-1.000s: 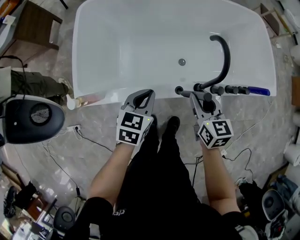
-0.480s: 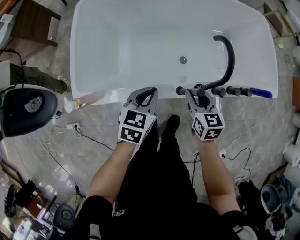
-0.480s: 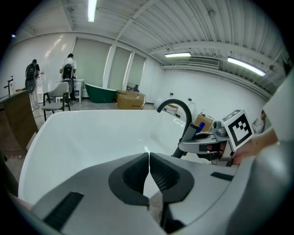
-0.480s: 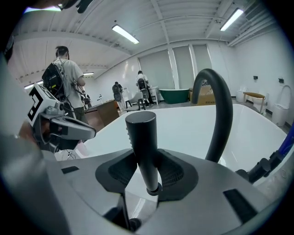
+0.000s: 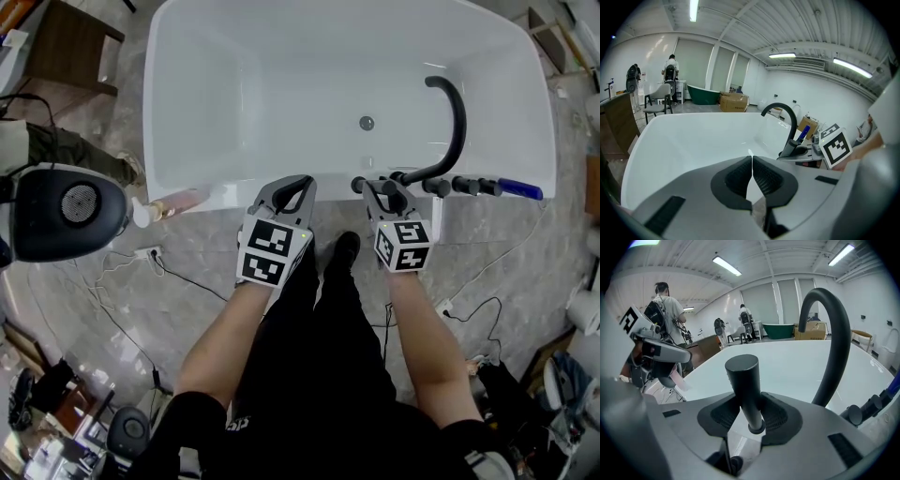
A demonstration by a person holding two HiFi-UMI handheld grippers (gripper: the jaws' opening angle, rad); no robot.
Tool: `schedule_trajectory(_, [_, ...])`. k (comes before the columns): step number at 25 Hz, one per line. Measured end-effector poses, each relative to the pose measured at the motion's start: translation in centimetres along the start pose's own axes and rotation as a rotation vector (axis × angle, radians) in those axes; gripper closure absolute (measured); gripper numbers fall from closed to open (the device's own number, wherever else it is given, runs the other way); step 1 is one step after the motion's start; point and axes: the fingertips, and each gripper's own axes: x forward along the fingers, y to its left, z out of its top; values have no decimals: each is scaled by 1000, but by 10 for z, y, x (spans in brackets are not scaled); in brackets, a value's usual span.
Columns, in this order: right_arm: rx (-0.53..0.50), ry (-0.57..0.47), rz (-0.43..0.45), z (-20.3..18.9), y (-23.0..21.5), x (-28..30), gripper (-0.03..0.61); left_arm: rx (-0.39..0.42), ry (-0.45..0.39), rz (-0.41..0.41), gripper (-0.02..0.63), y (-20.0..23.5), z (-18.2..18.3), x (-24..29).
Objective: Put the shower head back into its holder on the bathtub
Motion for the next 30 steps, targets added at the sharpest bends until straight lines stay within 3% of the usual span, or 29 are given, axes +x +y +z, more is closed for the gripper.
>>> schedule_trajectory(9, [-6,16,33,20,22,-12,400,-3,-21,1,594,-6,21,-23])
schedule_trajectory(19, [-49,-45,104,68,60,-103,402,48,-91,10,594,-27,81,-94])
schedule_trajectory(30, [-65,-176,88,132,65,-200,454,128,-180,-6,594,-55,133,-158])
